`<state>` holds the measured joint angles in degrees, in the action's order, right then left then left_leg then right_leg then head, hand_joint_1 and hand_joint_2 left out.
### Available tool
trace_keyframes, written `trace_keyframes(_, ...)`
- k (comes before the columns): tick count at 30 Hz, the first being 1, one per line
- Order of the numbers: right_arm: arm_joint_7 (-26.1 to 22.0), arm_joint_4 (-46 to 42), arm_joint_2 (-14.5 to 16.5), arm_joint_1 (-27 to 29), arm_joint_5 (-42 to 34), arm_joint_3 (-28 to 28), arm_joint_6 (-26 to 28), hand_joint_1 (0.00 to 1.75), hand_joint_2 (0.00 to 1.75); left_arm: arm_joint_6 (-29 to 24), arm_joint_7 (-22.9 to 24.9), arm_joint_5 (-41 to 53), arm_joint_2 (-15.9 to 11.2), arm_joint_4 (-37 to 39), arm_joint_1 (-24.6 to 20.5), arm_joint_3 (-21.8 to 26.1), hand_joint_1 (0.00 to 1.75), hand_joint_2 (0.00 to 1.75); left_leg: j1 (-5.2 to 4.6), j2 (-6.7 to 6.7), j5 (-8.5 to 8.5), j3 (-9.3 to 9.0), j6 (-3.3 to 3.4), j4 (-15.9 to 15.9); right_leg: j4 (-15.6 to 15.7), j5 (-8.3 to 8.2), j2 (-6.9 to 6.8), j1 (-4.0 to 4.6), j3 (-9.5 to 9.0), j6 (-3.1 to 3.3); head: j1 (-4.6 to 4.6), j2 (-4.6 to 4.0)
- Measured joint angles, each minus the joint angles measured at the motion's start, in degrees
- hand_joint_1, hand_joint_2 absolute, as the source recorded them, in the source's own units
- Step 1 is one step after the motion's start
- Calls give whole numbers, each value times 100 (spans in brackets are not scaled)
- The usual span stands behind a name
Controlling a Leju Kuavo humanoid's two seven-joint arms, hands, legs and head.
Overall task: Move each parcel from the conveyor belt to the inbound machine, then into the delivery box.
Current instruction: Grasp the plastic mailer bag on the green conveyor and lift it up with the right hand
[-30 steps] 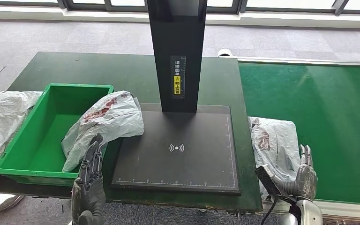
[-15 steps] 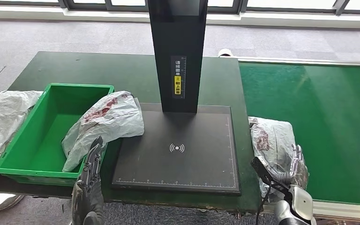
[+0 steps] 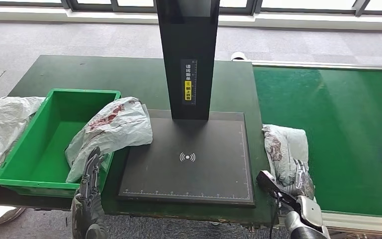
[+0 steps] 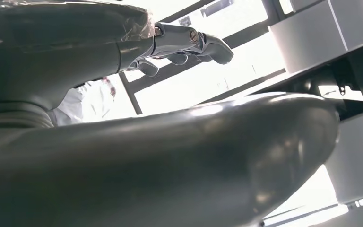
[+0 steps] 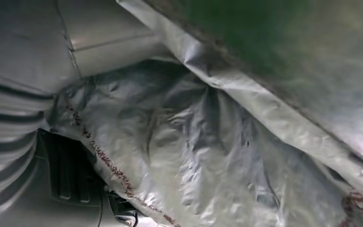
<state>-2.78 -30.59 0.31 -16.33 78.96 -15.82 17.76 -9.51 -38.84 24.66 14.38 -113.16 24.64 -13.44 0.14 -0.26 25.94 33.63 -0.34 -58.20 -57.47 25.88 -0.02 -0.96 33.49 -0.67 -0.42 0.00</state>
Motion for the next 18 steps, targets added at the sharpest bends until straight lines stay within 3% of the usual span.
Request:
trace_keyframes(10,-62,181,-11,-167,-79,138,80,175,175,-94,92,64,-11,-60,87,0,0,0,1,13,5,-22,-4,0,1,0,12,2,-12,1,0,0)
trace_keyframes(18,-450,30,-4,-154,-578,191,732,175,175,-63,146,186,3,-196,136,0,0,0,2,12,4,-19,-5,0,-1,-2,11,2,-12,3,0,-1)
